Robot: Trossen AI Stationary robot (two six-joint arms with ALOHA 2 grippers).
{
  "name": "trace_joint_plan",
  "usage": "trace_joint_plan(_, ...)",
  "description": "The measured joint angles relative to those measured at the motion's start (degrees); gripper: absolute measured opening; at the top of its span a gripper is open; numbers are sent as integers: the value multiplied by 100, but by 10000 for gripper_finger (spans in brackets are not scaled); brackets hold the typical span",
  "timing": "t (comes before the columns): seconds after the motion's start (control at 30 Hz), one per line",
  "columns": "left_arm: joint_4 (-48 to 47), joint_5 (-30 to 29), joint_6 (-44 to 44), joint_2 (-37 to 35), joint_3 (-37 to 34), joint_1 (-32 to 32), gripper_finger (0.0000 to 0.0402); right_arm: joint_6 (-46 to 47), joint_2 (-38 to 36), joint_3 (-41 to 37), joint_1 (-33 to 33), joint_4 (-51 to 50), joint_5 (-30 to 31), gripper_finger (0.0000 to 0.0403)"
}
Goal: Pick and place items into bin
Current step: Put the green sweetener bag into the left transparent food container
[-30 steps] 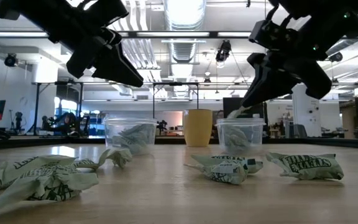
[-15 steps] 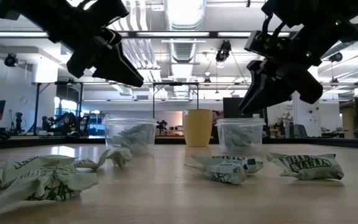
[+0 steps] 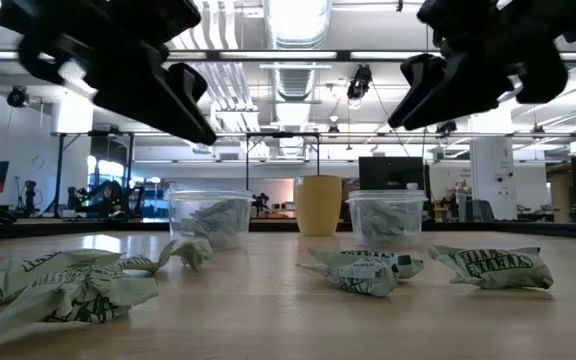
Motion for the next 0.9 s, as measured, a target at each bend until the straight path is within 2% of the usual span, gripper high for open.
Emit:
trace_joint_plan(0.07, -2, 241, -7, 0, -3, -62, 107, -41, -25, 0, 42, 2, -146, 142)
trace_joint_plan(0.27, 59, 275, 15, 0, 16, -233, 107, -61, -25, 0, 54, 13, -249, 129)
trace_joint_plan(0.4, 440, 300, 150, 97, -16, -301, 107, -61, -25, 0, 54, 15, -262, 123)
trace_joint_plan(0.57, 800, 628, 451, 588, 118, -354, 107, -61, -5, 2, 55, 39, -262, 118)
trace_joint_plan(0.9, 480, 920, 796, 1521, 694, -357, 107, -78, -7, 2, 54, 89, -392, 111)
